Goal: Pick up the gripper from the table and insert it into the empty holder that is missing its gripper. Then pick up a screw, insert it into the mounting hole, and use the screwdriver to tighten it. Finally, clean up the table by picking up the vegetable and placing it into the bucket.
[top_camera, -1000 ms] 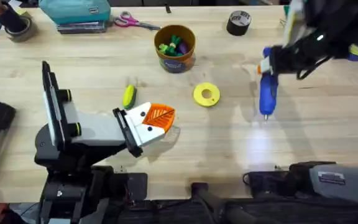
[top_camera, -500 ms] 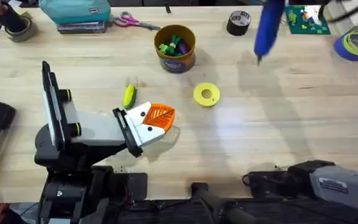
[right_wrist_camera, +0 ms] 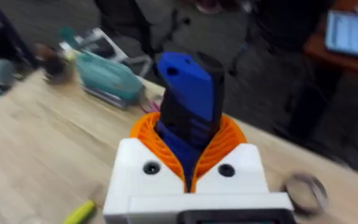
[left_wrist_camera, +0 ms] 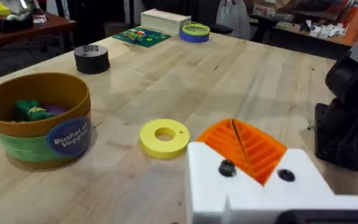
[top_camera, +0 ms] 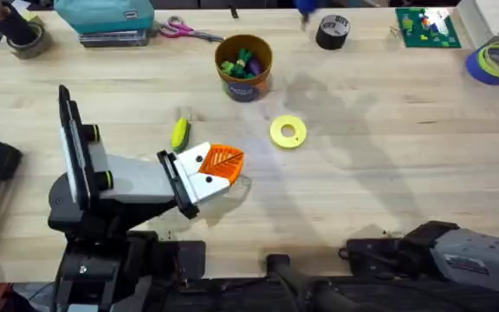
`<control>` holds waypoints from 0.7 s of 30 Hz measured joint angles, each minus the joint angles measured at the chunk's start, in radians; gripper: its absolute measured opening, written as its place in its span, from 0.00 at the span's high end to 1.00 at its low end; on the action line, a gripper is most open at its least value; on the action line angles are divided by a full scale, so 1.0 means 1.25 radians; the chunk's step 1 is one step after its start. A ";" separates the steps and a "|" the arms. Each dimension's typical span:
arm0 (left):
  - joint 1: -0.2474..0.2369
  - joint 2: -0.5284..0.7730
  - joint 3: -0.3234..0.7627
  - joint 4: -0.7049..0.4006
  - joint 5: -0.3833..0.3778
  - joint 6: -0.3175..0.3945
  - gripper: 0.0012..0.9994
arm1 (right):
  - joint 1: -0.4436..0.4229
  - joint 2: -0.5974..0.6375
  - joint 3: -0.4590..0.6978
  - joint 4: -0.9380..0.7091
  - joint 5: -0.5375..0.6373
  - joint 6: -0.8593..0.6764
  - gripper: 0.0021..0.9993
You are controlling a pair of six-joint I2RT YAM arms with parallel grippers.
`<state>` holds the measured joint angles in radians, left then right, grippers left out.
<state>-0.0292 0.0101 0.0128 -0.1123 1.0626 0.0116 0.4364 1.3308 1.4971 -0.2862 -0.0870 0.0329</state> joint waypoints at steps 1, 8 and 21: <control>0.000 0.000 0.000 0.000 0.000 0.000 0.99 | 0.009 0.000 0.001 0.027 -0.019 0.000 0.98; 0.000 0.000 0.000 0.000 0.000 0.000 0.99 | 0.038 0.000 0.007 0.175 -0.175 0.001 0.98; 0.000 0.000 0.000 0.000 0.000 0.000 0.99 | 0.087 -0.002 -0.073 0.594 -0.513 0.163 0.98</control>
<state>-0.0293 0.0101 0.0128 -0.1123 1.0626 0.0120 0.5453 1.3289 1.4056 0.4561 -0.7277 0.2366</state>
